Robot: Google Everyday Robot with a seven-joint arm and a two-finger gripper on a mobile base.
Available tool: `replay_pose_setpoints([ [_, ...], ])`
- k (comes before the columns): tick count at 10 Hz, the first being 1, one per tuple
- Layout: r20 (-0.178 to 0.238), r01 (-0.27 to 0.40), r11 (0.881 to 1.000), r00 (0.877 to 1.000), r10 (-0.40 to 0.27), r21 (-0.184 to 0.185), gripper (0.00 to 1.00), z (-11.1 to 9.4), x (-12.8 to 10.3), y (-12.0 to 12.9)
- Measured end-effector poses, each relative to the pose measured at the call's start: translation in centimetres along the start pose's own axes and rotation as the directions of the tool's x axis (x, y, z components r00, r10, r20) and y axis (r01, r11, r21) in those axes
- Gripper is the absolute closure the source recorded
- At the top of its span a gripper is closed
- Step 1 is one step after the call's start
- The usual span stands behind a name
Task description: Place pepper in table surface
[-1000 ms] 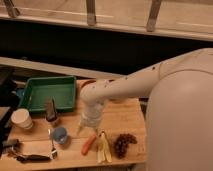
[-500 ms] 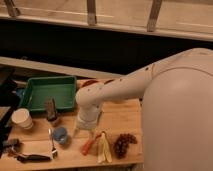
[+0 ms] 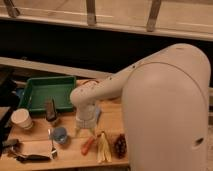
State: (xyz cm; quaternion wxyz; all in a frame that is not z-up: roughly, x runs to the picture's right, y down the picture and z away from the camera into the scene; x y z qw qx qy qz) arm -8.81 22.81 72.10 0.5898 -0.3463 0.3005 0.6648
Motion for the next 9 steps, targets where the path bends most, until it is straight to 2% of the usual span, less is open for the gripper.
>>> replay_pose_setpoints([
  [2,-0.023,-0.018,1.000,1.000,0.018,0.005,0.37,1.2,-0.5,-0.5],
  [4,-0.054,-0.030,0.999,0.998,0.029,-0.013,0.37,2.5,-0.8,-0.8],
  [9,-0.106,-0.028,0.998,0.994,0.021,-0.062,0.37,4.5,-1.0,0.5],
])
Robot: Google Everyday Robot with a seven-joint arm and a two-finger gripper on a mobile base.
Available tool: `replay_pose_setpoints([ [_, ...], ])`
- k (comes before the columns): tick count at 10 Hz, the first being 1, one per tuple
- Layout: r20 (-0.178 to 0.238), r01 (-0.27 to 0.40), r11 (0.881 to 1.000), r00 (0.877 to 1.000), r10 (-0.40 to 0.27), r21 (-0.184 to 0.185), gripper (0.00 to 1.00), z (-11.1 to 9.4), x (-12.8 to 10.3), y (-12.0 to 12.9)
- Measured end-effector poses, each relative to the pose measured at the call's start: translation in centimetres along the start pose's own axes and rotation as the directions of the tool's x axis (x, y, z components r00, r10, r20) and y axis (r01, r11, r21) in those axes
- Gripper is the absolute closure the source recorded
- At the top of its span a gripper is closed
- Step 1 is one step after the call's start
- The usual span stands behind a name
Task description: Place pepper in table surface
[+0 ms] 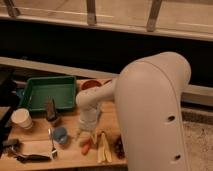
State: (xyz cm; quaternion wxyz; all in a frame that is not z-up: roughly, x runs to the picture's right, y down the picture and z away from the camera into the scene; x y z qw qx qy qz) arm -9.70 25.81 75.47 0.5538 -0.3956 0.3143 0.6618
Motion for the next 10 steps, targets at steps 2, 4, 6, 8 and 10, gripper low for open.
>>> replay_pose_setpoints([
  [2,-0.026,0.006,1.000,1.000,-0.007,-0.022,0.37,1.0,-0.3,0.1],
  [4,-0.045,-0.001,0.999,0.999,-0.002,-0.049,0.37,2.0,-0.7,-0.4],
  [6,-0.053,-0.014,0.998,0.999,0.010,-0.067,0.37,2.3,-0.9,-1.1],
  [8,-0.058,-0.017,0.997,0.998,0.013,-0.071,0.37,2.8,-1.1,-1.2],
  [10,-0.064,-0.026,0.997,0.998,0.021,-0.077,0.51,3.2,-1.1,-1.2],
])
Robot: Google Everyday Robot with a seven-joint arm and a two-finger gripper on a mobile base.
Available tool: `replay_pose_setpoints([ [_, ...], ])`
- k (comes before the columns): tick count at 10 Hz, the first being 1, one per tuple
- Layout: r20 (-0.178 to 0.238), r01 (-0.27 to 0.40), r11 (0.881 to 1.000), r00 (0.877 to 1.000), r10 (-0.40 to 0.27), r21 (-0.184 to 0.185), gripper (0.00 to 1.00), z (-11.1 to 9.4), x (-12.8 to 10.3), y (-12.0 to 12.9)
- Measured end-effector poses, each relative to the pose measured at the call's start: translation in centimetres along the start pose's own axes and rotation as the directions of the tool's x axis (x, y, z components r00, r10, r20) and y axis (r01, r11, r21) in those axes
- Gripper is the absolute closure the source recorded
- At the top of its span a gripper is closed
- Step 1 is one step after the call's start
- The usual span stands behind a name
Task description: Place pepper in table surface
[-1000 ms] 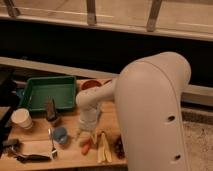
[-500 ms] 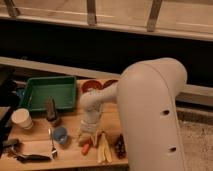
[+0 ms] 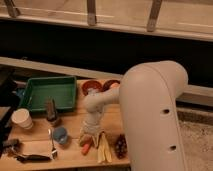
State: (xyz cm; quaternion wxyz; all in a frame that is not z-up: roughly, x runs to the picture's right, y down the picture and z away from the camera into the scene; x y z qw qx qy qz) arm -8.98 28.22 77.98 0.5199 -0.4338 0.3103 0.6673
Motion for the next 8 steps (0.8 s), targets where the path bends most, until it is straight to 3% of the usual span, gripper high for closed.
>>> replay_pose_setpoints([
  [4,0.005,0.005,1.000,1.000,-0.005,0.002,0.94,-0.2,-0.1,-0.1],
  [6,0.040,0.010,1.000,0.999,-0.010,-0.002,1.00,-1.3,0.1,0.0],
  [8,0.114,0.013,1.000,0.993,-0.012,-0.003,1.00,-4.5,0.3,0.3],
])
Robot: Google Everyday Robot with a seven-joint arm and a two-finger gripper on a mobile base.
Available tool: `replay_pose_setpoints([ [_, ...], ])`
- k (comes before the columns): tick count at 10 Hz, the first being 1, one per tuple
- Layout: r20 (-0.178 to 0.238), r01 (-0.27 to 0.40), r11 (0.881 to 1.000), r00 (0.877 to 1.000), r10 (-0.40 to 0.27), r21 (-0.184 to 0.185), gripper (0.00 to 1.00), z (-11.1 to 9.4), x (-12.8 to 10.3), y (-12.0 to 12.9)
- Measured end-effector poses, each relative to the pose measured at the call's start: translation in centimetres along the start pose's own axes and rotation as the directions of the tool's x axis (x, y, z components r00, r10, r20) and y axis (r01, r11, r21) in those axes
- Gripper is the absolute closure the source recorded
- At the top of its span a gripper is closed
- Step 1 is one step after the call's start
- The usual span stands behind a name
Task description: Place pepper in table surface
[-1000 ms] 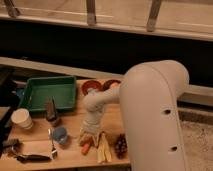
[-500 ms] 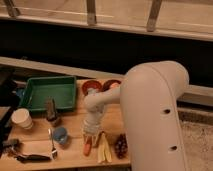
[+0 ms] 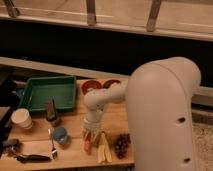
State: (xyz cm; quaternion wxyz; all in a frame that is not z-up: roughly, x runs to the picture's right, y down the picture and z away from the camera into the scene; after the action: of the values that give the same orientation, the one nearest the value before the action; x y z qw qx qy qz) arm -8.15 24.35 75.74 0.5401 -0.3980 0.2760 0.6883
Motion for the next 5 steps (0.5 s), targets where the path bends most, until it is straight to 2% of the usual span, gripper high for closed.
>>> replay_pose_setpoints([
  [2,0.114,0.002,1.000,0.993,-0.002,-0.008,1.00,-5.5,-0.7,0.3],
  [4,0.204,-0.007,1.000,0.979,0.012,-0.024,1.00,-10.5,-2.1,-0.2],
  [5,0.232,-0.022,0.999,0.972,0.029,-0.033,1.00,-12.4,-2.8,-1.3],
])
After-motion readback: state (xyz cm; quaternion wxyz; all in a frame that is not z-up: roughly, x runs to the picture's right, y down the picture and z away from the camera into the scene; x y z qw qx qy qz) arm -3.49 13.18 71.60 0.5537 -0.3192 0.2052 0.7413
